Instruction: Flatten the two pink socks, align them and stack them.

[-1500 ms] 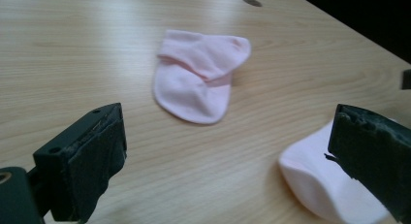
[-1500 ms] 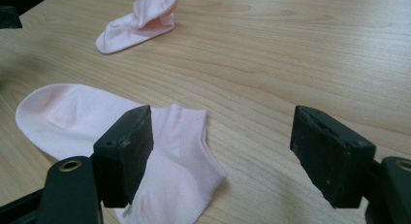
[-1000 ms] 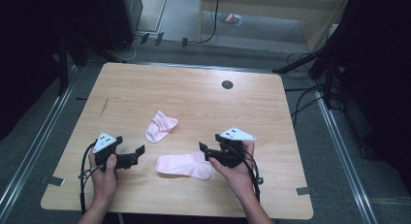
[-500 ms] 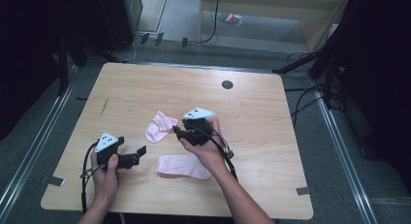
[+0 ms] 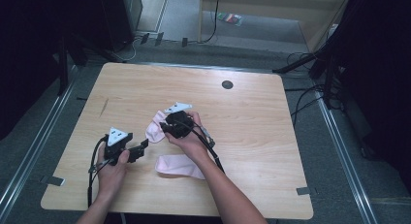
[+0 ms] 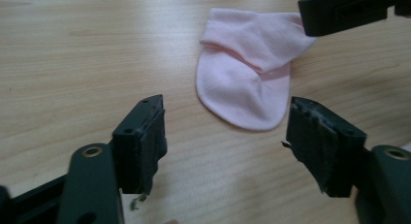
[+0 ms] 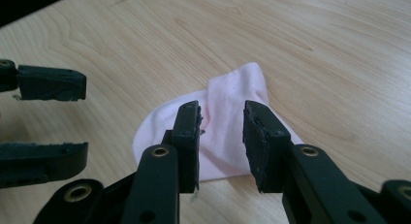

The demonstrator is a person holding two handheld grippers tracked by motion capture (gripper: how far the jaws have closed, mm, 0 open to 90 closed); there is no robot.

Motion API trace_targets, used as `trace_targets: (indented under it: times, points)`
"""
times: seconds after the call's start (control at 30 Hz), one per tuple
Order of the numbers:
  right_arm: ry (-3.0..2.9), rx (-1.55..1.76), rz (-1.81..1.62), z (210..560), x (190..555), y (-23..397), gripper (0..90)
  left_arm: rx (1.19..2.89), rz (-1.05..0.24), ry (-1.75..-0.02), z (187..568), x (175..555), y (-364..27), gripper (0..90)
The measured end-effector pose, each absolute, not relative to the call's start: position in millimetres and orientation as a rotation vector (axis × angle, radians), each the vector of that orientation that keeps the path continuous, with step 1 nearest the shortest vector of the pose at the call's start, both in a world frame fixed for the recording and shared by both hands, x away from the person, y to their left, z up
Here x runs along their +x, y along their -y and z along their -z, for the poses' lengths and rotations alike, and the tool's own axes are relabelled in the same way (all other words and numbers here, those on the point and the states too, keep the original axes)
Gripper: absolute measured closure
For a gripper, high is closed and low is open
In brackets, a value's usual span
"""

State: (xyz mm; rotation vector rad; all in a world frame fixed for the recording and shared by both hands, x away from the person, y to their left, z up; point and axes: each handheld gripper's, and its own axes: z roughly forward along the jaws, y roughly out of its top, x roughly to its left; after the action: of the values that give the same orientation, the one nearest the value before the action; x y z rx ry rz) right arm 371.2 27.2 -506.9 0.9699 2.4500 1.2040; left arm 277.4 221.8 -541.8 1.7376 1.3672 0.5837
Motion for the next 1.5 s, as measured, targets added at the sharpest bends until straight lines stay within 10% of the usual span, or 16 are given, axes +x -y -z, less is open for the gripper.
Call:
trace_targets:
  times: [0.43, 0.67, 1.1, 1.5]
  points:
    - [-2.512, 0.989, -1.053, 529.9, 391.0, -33.1, 58.0, 1.832, -0.475, -1.379, 551.2, 310.4, -198.4, 61.9]
    - [-2.486, 0.993, -0.989, 527.4, 389.3, -29.7, 90.0, 1.820, -0.434, -1.403, 551.0, 313.8, -203.1, 88.2]
    - [-2.429, 1.111, -1.196, 507.1, 391.7, 11.4, 90.0, 1.864, -0.425, -1.342, 551.2, 314.3, -208.5, 90.0]
    - [-2.542, 0.873, -1.097, 529.5, 385.3, -44.3, 57.3, 1.857, -0.395, -1.334, 552.0, 316.0, -211.4, 89.9]
